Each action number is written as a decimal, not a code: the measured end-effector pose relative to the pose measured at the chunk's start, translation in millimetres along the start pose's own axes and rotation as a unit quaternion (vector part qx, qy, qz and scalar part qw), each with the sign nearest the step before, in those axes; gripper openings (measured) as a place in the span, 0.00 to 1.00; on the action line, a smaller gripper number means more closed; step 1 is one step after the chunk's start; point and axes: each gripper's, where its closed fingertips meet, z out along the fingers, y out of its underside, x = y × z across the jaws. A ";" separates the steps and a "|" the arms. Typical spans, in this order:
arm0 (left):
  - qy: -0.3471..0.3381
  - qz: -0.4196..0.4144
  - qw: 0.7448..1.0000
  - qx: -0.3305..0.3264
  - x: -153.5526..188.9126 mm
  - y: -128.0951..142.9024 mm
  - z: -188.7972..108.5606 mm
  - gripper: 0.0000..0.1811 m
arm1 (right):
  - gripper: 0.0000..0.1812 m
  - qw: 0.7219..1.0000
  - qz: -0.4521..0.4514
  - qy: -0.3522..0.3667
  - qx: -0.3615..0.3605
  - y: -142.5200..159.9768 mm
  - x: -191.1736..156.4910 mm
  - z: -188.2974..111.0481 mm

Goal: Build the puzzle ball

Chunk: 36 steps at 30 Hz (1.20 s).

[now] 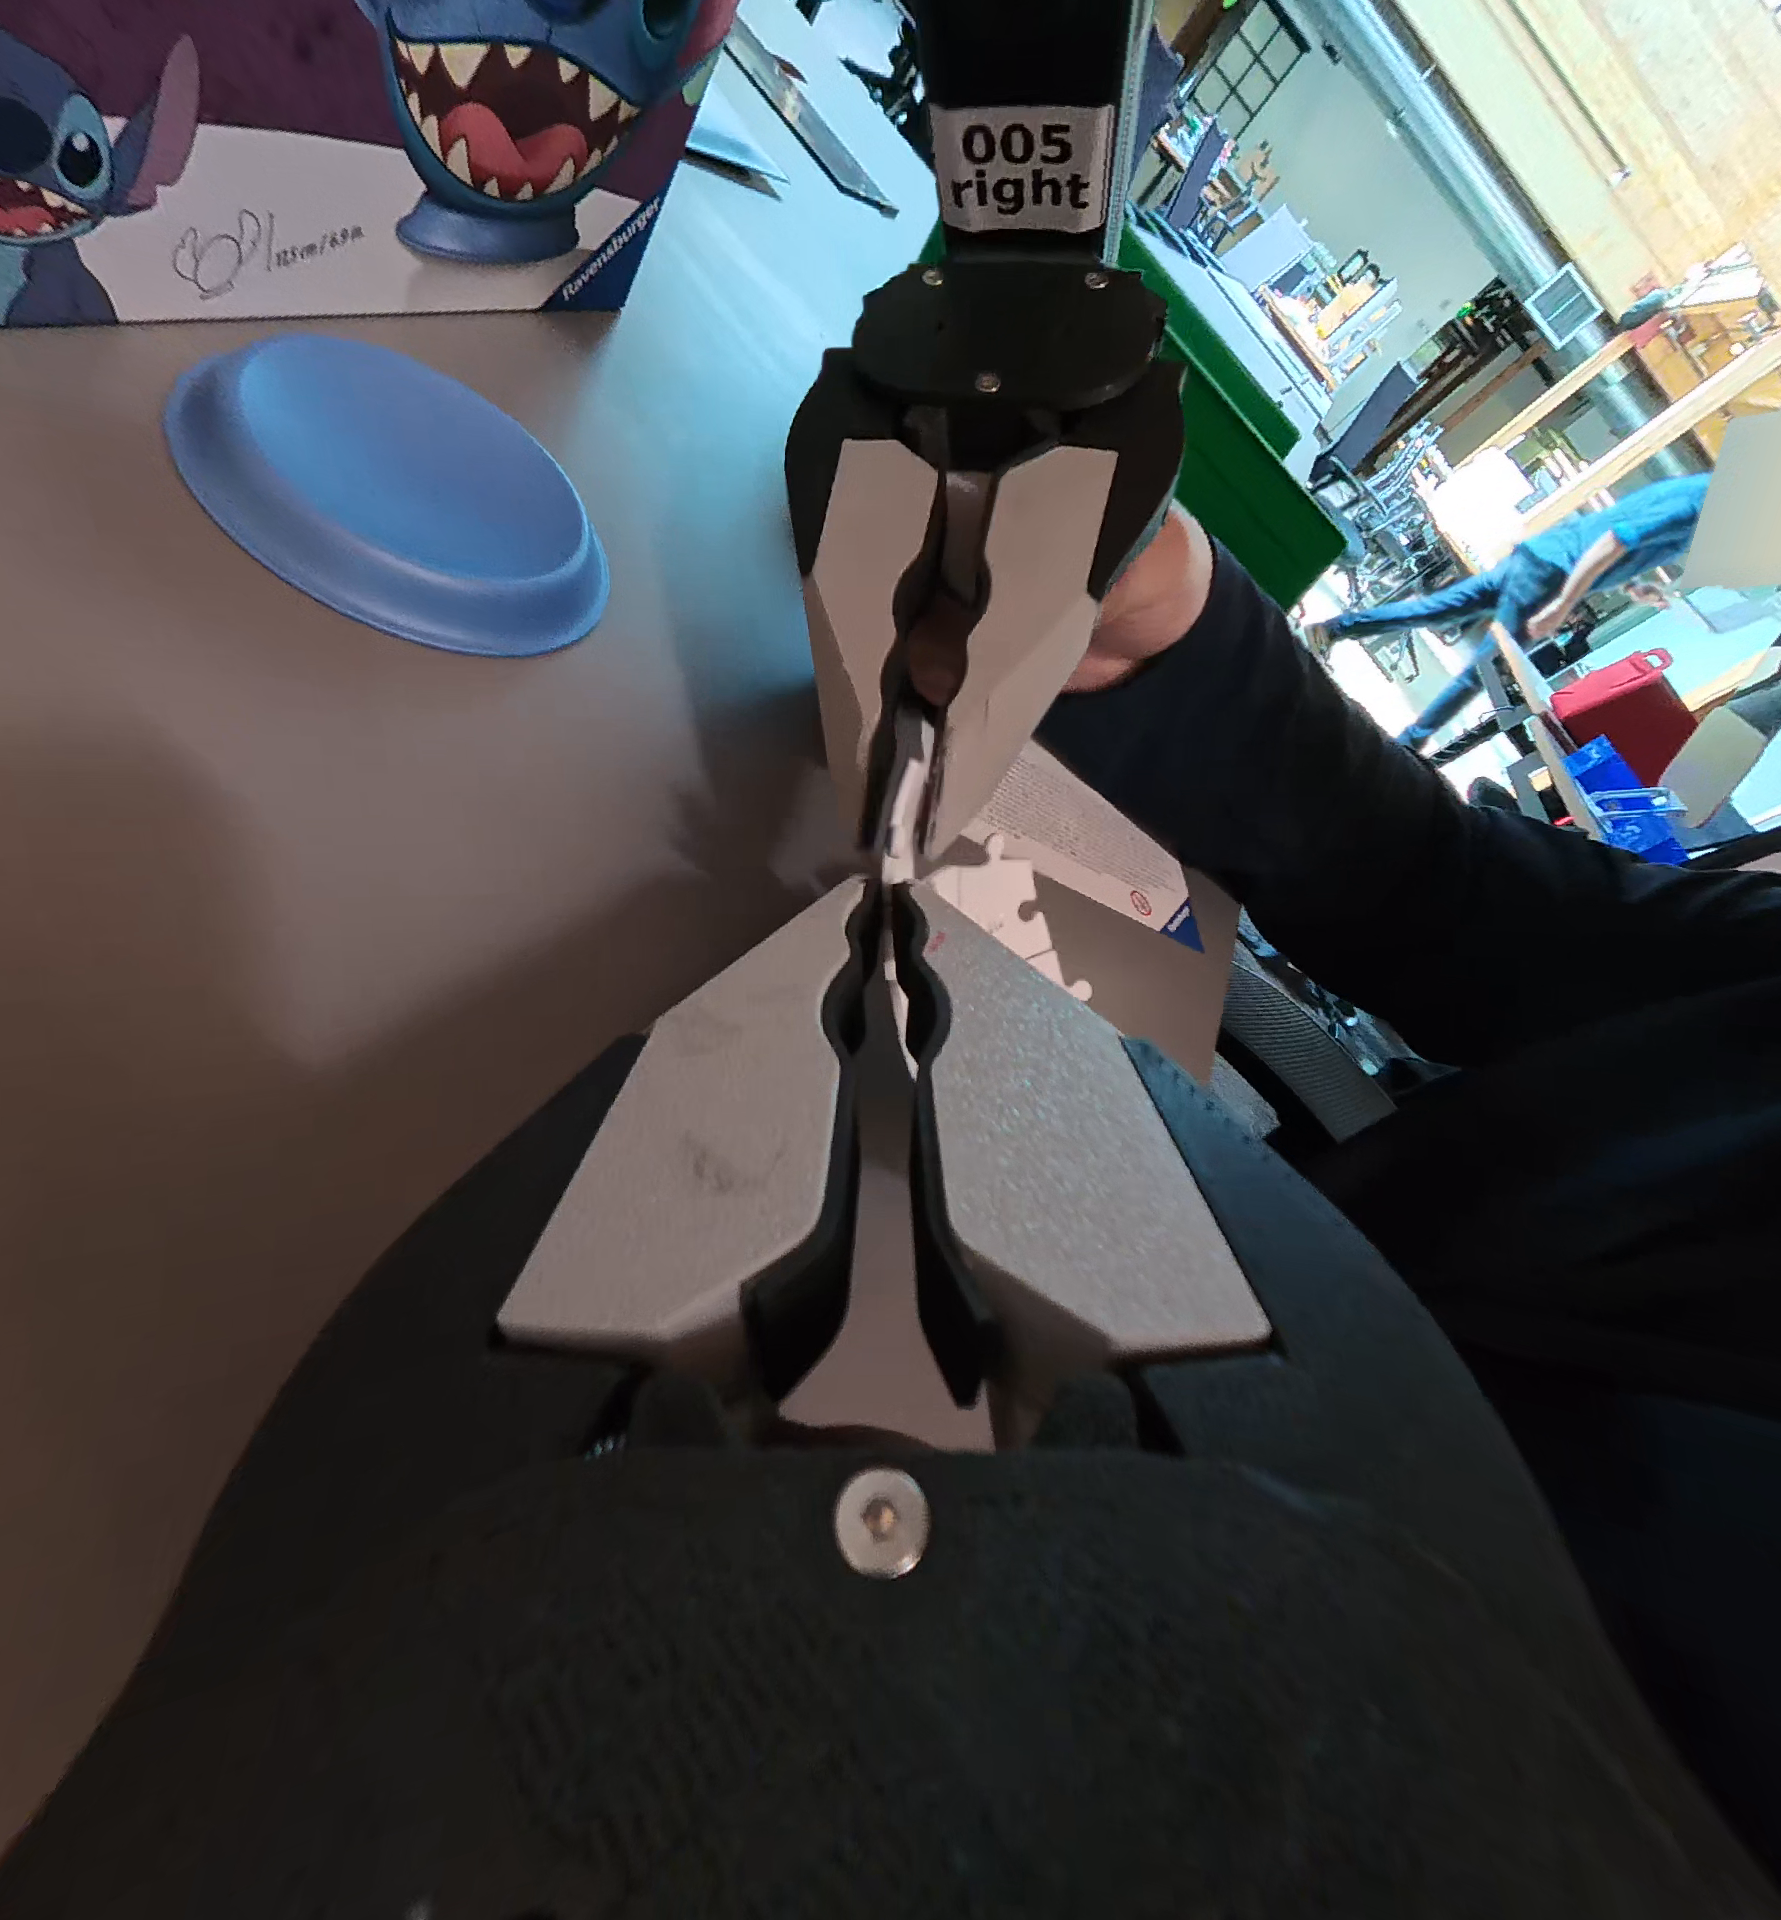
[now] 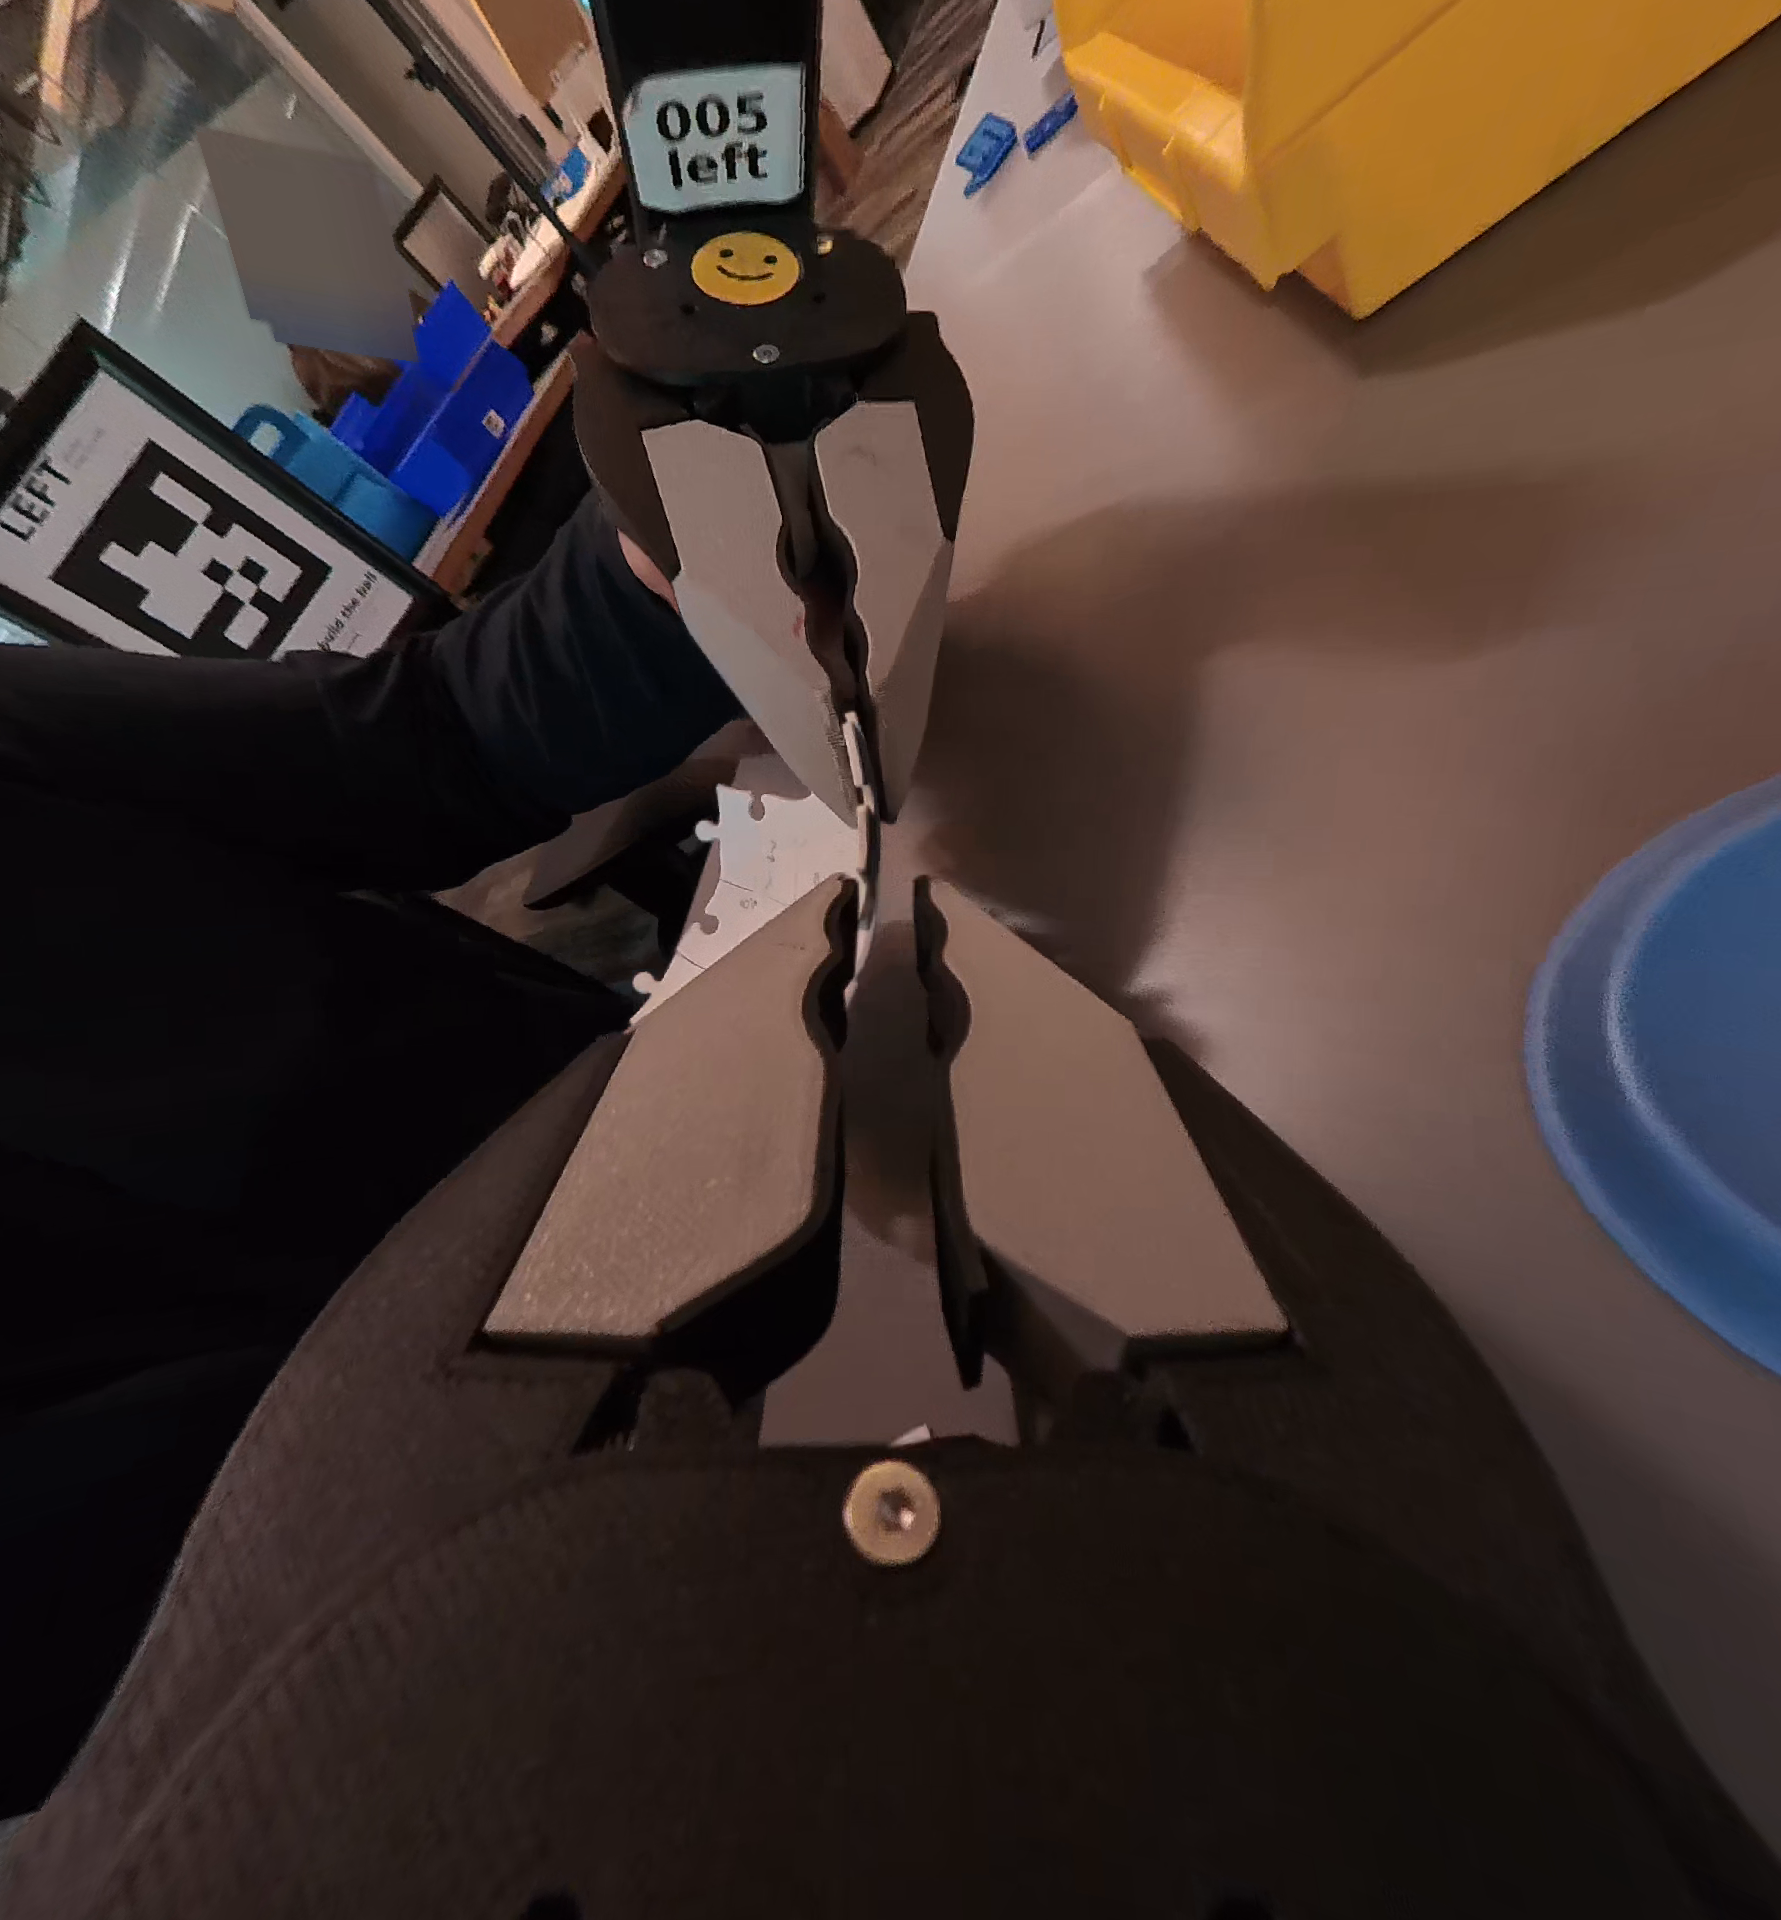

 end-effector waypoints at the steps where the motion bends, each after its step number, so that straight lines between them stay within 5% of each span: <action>1: -0.001 0.000 1.000 0.002 -0.1 -0.8 -0.9 0.00 | 0.04 1.000 0.004 -0.002 0.010 -3.1 0.3 -4.1; 32: 0.005 0.004 1.000 0.011 -0.5 -10.0 3.4 0.00 | 0.00 1.000 0.009 -0.004 0.006 -4.1 -1.0 7.0; 36: -0.016 0.000 1.000 0.004 -12.2 -7.8 5.0 0.00 | 0.12 0.999 0.030 0.015 0.020 -9.5 9.2 -9.2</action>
